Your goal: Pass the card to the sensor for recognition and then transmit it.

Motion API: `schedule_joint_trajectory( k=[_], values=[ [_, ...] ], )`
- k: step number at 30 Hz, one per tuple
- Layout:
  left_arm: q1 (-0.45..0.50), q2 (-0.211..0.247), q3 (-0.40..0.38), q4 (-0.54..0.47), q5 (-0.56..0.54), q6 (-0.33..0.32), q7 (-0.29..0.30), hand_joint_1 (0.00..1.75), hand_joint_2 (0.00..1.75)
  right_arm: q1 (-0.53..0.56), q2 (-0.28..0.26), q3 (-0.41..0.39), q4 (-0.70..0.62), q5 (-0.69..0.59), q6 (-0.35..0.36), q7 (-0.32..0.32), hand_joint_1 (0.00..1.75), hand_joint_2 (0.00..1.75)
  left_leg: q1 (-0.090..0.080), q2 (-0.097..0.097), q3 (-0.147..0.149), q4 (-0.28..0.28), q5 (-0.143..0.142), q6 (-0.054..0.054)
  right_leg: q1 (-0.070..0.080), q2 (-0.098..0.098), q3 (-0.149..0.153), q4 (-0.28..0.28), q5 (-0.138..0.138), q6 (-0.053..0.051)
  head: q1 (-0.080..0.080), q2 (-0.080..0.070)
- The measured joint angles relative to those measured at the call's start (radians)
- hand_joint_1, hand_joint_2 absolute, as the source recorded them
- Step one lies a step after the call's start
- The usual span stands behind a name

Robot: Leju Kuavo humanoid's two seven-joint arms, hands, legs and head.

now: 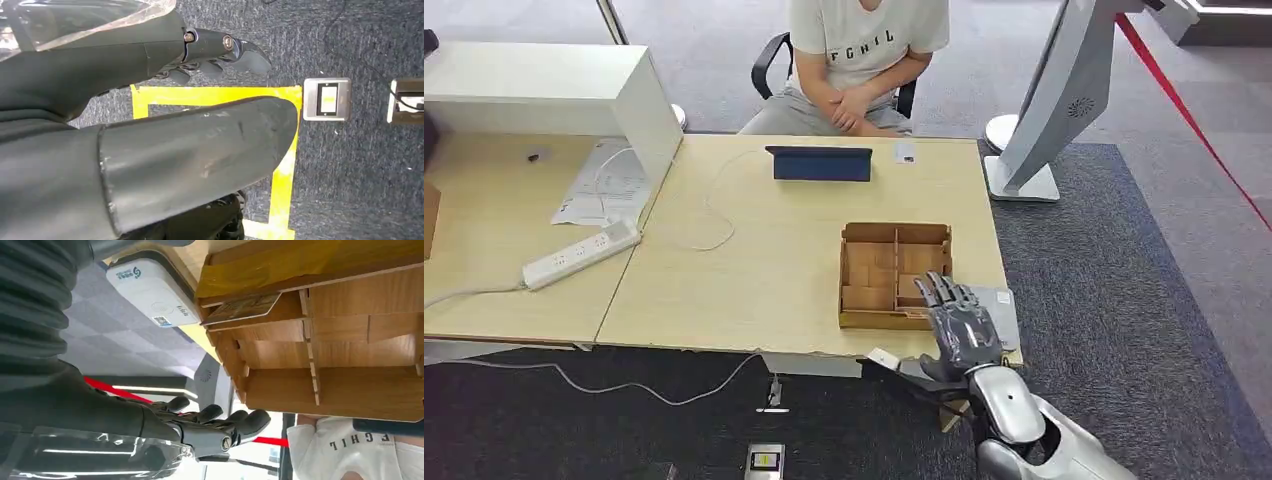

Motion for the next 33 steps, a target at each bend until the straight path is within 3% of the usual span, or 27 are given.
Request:
schedule_joint_trajectory(
  k=[19, 33],
  values=[
    [-0.002, -0.002, 0.0, 0.0, -0.018, 0.003, 0.009, 0.0, 0.0, -0.027, 0.04, 0.016, 0.103, -0.021, 0.006, -0.007, 0.0, 1.75, 0.0, 0.0, 0.0, 0.0, 0.0, 0.0, 0.0, 0.0, 0.0, 0.0, 0.0, 0.0, 0.0, 0.0],
    [-0.001, -0.002, 0.0, 0.002, -0.024, 0.003, 0.008, 0.0, 0.0, -0.045, 0.036, 0.016, 0.152, -0.05, -0.011, 0.011, 0.0, 1.75, 0.0, 0.0, 0.0, 0.0, 0.0, 0.0, 0.0, 0.0, 0.0, 0.0, 0.0, 0.0, 0.0, 0.0]
  ],
)
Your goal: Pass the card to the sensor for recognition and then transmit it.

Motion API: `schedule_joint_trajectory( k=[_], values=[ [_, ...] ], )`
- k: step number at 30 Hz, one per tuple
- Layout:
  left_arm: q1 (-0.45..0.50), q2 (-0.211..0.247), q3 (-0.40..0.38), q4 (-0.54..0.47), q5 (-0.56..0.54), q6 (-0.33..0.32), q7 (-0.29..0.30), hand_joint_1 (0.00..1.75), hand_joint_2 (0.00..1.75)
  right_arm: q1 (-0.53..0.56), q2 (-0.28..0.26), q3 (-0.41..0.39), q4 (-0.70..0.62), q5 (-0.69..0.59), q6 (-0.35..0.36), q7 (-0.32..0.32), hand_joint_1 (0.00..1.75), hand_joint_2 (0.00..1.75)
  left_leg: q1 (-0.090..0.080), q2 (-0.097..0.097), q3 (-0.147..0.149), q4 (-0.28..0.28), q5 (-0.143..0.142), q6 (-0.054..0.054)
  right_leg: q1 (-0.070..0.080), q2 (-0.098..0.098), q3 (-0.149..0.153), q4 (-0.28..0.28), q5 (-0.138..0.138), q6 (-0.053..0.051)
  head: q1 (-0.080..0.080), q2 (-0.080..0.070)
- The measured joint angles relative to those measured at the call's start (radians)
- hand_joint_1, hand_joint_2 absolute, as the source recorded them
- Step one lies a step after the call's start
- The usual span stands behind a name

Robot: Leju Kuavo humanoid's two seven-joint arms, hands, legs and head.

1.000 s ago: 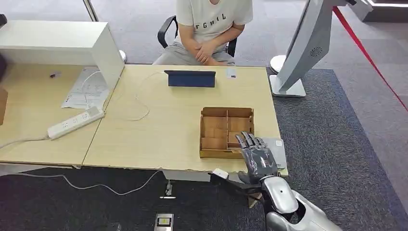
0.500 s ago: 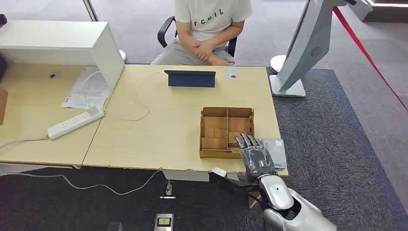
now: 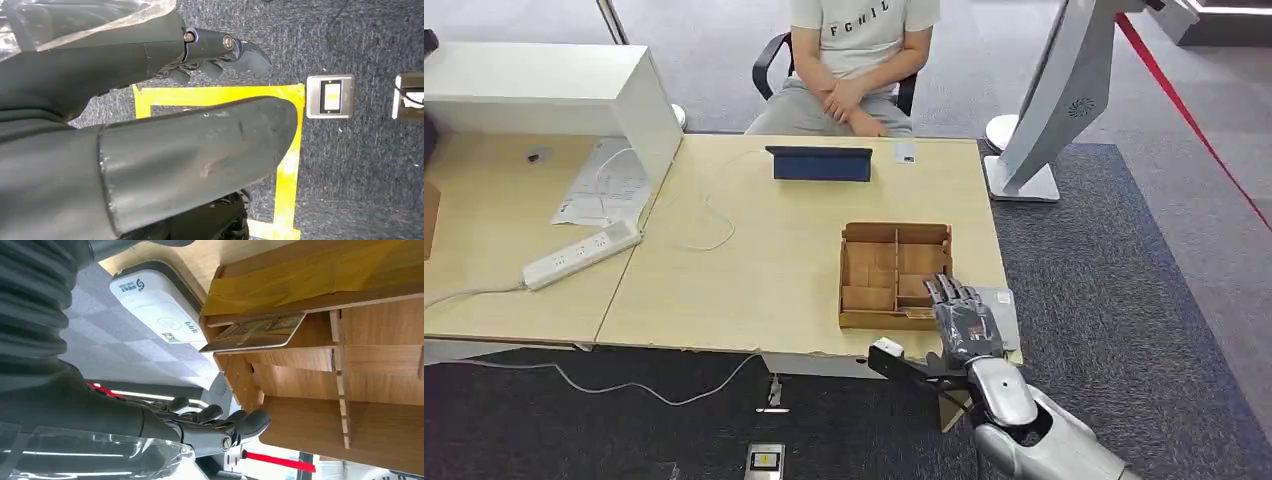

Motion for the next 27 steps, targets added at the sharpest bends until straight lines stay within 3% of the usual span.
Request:
schedule_joint_trajectory(
  k=[2, 4, 5, 6, 27],
  values=[
    [0.0, 0.0, 0.0, 0.0, 0.0, -0.001, 0.0, 0.0, 0.0, -0.002, 0.0, 0.0, 0.003, -0.001, 0.0, 0.0, 0.0, 1.75, 0.0, 0.0, 0.0, 0.0, 0.0, 0.0, 0.0, 0.0, 0.0, 0.0, 0.0, 0.0, 0.0, 0.0],
    [0.0, 0.0, 0.0, 0.0, 0.0, -0.002, 0.0, 0.0, 0.0, -0.004, -0.002, 0.0, 0.004, -0.001, 0.0, 0.001, 1.61, 1.75, 0.0, 0.0, 0.0, 0.0, 0.0, 0.0, 0.0, 0.0, 0.0, 0.0, 0.0, 0.0, 0.0, 0.0],
    [0.0, 0.0, 0.0, 0.0, 0.0, -0.004, 0.0, 0.0, 0.0, -0.005, -0.002, 0.0, 0.004, -0.001, 0.0, 0.0, 1.61, 1.75, 0.0, 0.0, 0.0, 0.0, 0.0, 0.0, 0.0, 0.0, 0.0, 0.0, 0.0, 0.0, 0.0, 0.0],
    [0.0, 0.0, 0.0, 0.0, 0.0, -0.004, 0.0, 0.0, 0.0, -0.006, -0.003, 0.001, 0.003, -0.001, 0.0, -0.003, 1.75, 1.75, 0.0, 0.0, 0.0, 0.0, 0.0, 0.0, 0.0, 0.0, 0.0, 0.0, 0.0, 0.0, 0.0, 0.0],
    [-0.002, 0.0, 0.005, 0.0, -0.018, -0.013, 0.005, 0.0, 0.0, -0.014, -0.014, 0.014, -0.013, -0.01, 0.0, -0.006, 1.75, 1.75, 0.0, 0.0, 0.001, 0.0, 0.0, 0.0, 0.0, 0.0, 0.0, 0.0, 0.0, 0.0, 0.0, 0.0]
  ],
)
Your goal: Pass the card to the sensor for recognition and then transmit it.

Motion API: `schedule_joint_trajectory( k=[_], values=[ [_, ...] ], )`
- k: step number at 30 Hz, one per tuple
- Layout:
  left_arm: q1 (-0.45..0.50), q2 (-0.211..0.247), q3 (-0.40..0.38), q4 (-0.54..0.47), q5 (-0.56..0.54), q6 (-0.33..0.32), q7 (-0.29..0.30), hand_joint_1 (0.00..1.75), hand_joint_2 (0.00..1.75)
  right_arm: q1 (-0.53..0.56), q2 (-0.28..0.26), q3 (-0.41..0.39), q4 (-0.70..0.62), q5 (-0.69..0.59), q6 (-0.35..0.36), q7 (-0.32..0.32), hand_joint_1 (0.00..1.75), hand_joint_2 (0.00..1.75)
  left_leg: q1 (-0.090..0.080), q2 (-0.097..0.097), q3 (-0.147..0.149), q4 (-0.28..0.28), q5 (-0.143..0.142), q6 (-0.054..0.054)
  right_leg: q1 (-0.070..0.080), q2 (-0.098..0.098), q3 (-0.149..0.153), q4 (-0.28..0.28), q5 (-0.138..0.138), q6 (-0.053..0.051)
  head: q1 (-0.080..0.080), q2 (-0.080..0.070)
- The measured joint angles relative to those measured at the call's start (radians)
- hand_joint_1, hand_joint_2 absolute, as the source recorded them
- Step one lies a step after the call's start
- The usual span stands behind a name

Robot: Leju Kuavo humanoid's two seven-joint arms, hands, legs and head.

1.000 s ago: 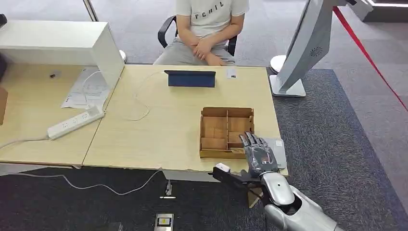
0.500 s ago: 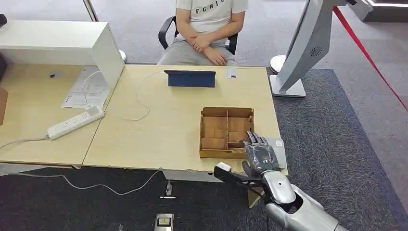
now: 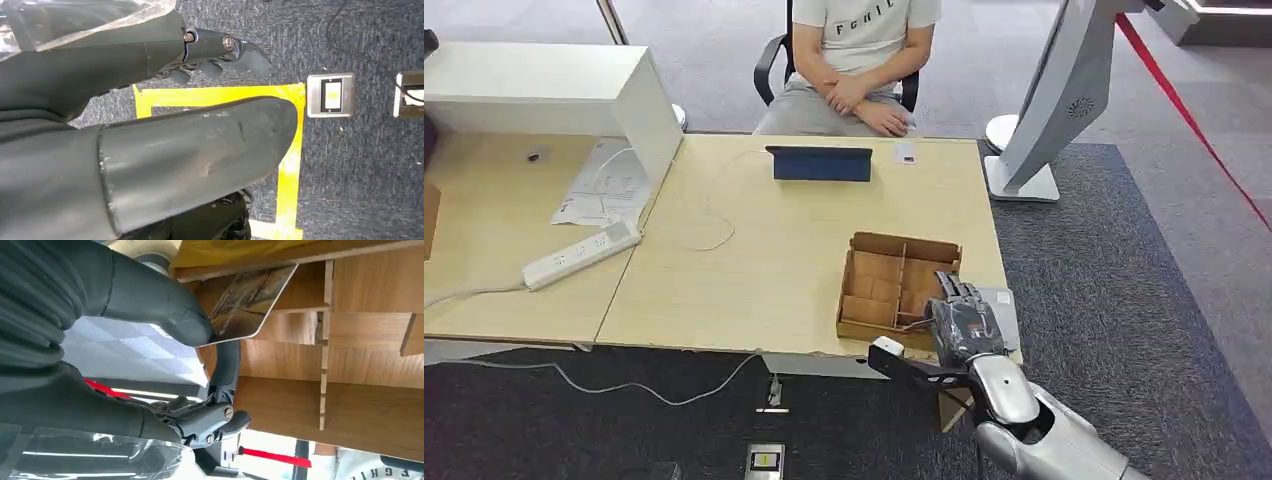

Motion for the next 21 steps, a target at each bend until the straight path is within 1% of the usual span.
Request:
schedule_joint_trajectory(
  k=[15, 21],
  values=[
    [-0.002, 0.0, 0.0, 0.0, -0.011, 0.002, 0.002, 0.0, 0.0, 0.016, 0.0, 0.0, 0.001, 0.003, -0.023, -0.011, 1.75, 1.75, 0.0, 0.0, 0.0, 0.0, 0.0, 0.0, 0.0, 0.0, 0.0, 0.0, 0.0, 0.0, 0.0, 0.0],
    [0.003, 0.0, 0.0, 0.0, -0.012, 0.009, 0.002, 0.0, 0.0, 0.024, 0.002, 0.003, 0.006, 0.004, -0.043, -0.037, 1.75, 1.75, 0.0, 0.0, 0.0, 0.0, 0.0, 0.0, 0.0, 0.0, 0.0, 0.0, 0.0, 0.0, 0.0, 0.0]
  ],
)
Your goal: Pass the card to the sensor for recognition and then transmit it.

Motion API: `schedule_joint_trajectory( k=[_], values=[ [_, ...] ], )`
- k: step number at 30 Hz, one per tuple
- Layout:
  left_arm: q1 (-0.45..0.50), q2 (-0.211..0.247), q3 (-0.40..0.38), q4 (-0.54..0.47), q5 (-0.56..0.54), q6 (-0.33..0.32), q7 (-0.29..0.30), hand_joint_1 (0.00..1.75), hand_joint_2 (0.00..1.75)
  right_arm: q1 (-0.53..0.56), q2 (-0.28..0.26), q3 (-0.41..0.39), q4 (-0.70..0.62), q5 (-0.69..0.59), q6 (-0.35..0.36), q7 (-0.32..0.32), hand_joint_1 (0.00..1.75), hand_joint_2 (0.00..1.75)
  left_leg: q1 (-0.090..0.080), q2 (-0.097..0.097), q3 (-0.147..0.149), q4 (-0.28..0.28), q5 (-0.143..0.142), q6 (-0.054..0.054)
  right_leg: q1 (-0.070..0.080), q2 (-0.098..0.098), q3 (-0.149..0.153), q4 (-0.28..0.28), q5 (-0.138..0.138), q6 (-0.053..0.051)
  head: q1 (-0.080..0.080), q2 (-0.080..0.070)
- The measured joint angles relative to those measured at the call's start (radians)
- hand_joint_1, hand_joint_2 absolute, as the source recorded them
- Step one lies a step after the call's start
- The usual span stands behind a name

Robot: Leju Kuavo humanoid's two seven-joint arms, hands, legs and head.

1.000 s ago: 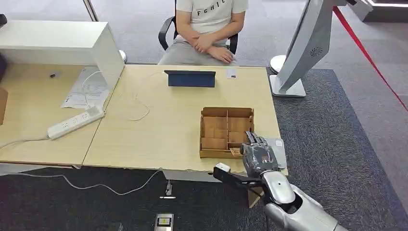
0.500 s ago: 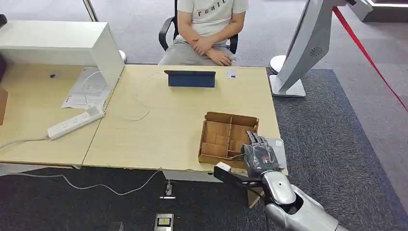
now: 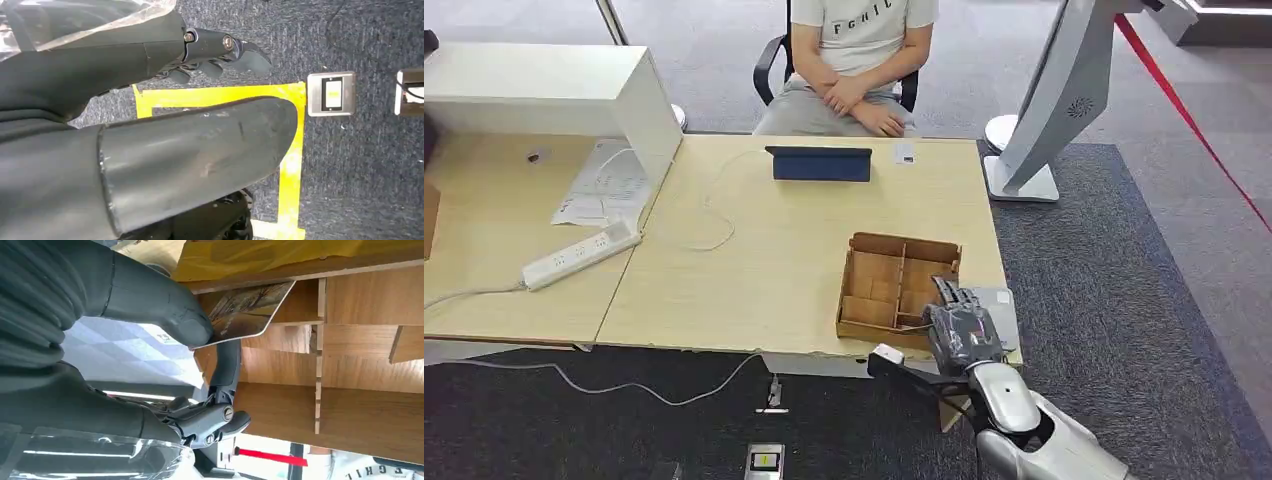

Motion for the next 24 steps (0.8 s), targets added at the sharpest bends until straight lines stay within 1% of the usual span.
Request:
schedule_joint_trajectory(
  k=[7, 12, 18, 24],
  values=[
    [0.012, 0.0, 0.001, 0.002, 0.0, 0.011, -0.003, 0.0, 0.0, -0.005, 0.007, 0.005, 0.009, 0.037, -0.026, -0.008, 1.75, 1.75, 0.0, 0.0, 0.0, 0.0, 0.0, 0.0, 0.0, 0.0, 0.0, 0.0, 0.0, 0.0, 0.0, 0.0],
    [0.013, -0.007, 0.002, 0.007, -0.004, 0.021, 0.0, 0.0, 0.0, -0.029, 0.008, 0.006, 0.009, 0.066, -0.031, -0.001, 1.75, 1.75, 0.0, 0.0, 0.0, 0.0, 0.0, 0.0, 0.0, 0.0, 0.0, 0.0, 0.0, 0.0, 0.0, 0.0],
    [0.015, -0.014, 0.003, 0.01, -0.006, 0.024, 0.01, 0.0, 0.0, -0.048, -0.008, 0.001, -0.025, 0.094, -0.04, 0.021, 1.75, 1.75, 0.0, 0.0, 0.0, 0.0, 0.0, 0.0, 0.0, 0.0, 0.0, 0.0, 0.0, 0.0, 0.0, 0.0],
    [0.015, -0.021, 0.012, 0.011, -0.005, 0.036, 0.012, 0.0, 0.0, -0.066, -0.022, -0.004, -0.06, 0.107, -0.031, 0.025, 1.75, 1.75, 0.0, 0.0, 0.0, 0.0, 0.0, 0.0, 0.0, 0.0, 0.0, 0.0, 0.0, 0.0, 0.0, 0.0]
  ],
)
